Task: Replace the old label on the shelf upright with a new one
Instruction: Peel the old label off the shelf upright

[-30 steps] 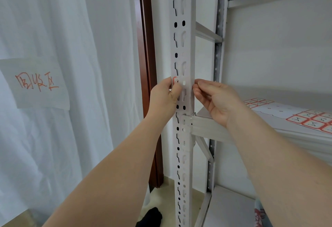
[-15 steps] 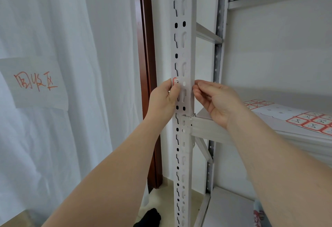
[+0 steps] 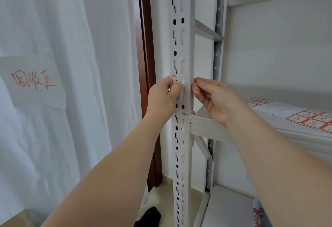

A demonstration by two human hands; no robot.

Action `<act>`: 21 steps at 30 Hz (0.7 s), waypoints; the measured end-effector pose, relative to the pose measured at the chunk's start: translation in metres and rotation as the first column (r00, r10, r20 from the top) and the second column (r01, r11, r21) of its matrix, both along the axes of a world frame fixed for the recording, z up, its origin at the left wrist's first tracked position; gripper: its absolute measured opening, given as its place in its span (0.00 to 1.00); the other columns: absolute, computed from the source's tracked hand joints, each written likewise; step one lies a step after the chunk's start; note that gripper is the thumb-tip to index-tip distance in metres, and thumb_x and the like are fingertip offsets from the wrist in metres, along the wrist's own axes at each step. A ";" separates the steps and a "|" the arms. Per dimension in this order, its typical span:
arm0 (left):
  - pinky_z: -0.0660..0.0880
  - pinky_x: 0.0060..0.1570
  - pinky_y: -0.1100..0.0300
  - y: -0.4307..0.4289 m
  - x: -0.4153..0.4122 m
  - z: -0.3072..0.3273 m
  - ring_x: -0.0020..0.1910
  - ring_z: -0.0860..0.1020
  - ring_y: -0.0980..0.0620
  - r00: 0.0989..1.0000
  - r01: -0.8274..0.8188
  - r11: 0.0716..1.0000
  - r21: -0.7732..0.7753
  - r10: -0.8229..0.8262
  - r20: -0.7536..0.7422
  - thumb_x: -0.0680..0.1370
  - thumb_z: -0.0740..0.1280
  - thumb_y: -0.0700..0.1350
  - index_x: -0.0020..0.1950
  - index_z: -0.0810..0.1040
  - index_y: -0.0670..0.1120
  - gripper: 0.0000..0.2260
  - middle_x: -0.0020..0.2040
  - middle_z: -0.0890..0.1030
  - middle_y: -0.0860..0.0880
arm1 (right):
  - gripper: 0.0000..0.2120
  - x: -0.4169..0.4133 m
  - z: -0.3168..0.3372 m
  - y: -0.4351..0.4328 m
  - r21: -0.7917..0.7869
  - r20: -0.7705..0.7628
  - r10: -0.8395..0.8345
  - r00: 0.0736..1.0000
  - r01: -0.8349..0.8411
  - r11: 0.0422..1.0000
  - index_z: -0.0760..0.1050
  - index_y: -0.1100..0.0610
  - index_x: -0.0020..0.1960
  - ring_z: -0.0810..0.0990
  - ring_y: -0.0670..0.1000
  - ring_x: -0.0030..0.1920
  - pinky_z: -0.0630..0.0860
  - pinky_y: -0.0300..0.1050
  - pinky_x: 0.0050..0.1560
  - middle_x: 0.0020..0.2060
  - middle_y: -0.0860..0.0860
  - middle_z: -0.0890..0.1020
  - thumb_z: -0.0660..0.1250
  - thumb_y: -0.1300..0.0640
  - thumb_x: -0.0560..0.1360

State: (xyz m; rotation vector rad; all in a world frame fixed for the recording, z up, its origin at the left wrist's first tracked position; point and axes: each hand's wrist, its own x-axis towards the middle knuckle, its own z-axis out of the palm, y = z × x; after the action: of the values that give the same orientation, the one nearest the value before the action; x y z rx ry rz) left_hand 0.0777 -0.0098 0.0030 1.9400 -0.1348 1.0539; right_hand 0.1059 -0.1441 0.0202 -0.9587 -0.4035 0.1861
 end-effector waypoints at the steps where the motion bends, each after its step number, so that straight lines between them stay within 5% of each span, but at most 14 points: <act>1: 0.58 0.26 0.65 0.000 0.000 0.000 0.30 0.61 0.53 1.000 -0.001 1.000 0.004 0.001 0.000 0.81 0.59 0.46 0.35 0.66 0.43 0.16 0.29 0.63 0.51 | 0.05 0.000 0.000 0.000 -0.001 -0.002 -0.002 1.000 0.002 1.000 0.78 0.64 0.45 0.81 0.43 0.29 0.78 0.31 0.34 0.28 0.51 0.82 0.64 0.66 0.76; 15: 0.59 0.28 0.66 0.004 -0.005 0.001 0.30 0.61 0.55 1.000 0.000 0.995 0.101 -0.001 0.011 0.82 0.57 0.47 0.39 0.69 0.36 0.17 0.28 0.64 0.55 | 0.05 -0.002 0.001 0.000 -0.020 -0.004 -0.012 1.000 0.012 1.000 0.78 0.63 0.44 0.80 0.43 0.29 0.78 0.31 0.34 0.27 0.50 0.82 0.64 0.66 0.77; 21: 0.61 0.29 0.64 0.007 -0.005 0.001 0.30 0.62 0.53 0.999 0.034 0.998 0.052 -0.032 -0.035 0.79 0.62 0.46 0.32 0.67 0.49 0.15 0.25 0.65 0.57 | 0.06 -0.003 0.001 0.000 -0.025 0.005 -0.011 1.000 0.011 1.000 0.79 0.63 0.43 0.80 0.43 0.29 0.78 0.31 0.34 0.27 0.50 0.82 0.64 0.66 0.77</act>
State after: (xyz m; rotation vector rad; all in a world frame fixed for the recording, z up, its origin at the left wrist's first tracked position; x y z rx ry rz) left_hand 0.0725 -0.0033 0.0036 1.9953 -0.1763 1.0038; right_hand 0.1034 -0.1445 0.0210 -0.9856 -0.4009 0.1791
